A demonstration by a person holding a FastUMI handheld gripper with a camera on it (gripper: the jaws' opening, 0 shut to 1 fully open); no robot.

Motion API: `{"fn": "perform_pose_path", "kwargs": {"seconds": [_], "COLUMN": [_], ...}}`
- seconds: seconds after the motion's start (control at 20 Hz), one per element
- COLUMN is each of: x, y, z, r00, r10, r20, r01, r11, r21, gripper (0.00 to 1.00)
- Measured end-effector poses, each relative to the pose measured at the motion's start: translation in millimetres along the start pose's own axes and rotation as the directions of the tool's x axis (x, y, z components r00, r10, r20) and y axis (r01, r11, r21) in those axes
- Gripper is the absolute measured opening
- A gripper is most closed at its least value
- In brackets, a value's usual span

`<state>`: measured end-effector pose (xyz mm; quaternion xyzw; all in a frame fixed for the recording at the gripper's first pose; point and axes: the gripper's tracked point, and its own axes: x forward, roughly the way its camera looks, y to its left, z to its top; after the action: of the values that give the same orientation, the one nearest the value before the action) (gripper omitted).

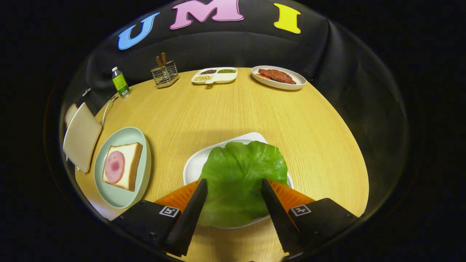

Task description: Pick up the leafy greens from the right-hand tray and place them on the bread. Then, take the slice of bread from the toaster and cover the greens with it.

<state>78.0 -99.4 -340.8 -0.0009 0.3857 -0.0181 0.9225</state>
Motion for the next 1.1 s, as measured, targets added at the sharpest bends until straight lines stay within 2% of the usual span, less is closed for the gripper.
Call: {"fn": "perform_pose_path", "kwargs": {"seconds": [0.25,0.3,0.35,0.4,0.55,0.65,0.7,0.8,0.95,1.1], "x": [0.8,-0.8,-0.4,-0.5,-0.9,-0.8,-1.4,-0.9,-1.3,-7.4], "y": [-0.4,-1.2,-2.1,-2.2,-4.9,-7.0,-7.4,-9.4,-9.3,-5.5], "z": [-0.3,-0.7,-0.2,-0.3,-0.1,-0.2,0.7,0.8,2.2,1.2], "r00": [1.000,1.000,1.000,1.000,0.999,0.999,0.998,0.997,0.996,0.994], "r10": [0.010,0.011,0.013,0.017,0.027,0.038,0.048,0.063,0.071,0.094], "r20": [-0.013,-0.016,-0.019,-0.021,-0.031,-0.037,-0.034,-0.044,-0.051,-0.055], "r01": [-0.010,-0.011,-0.013,-0.017,-0.027,-0.037,-0.047,-0.062,-0.069,-0.093], "r11": [1.000,1.000,1.000,1.000,1.000,0.999,0.999,0.998,0.996,0.996], "r21": [-0.004,-0.002,-0.006,-0.006,0.005,0.009,0.013,0.031,0.051,0.018], "gripper": [0.90,0.68,0.63,0.53,0.34,0.29,0.18,0.09,0.08,0.08]}}
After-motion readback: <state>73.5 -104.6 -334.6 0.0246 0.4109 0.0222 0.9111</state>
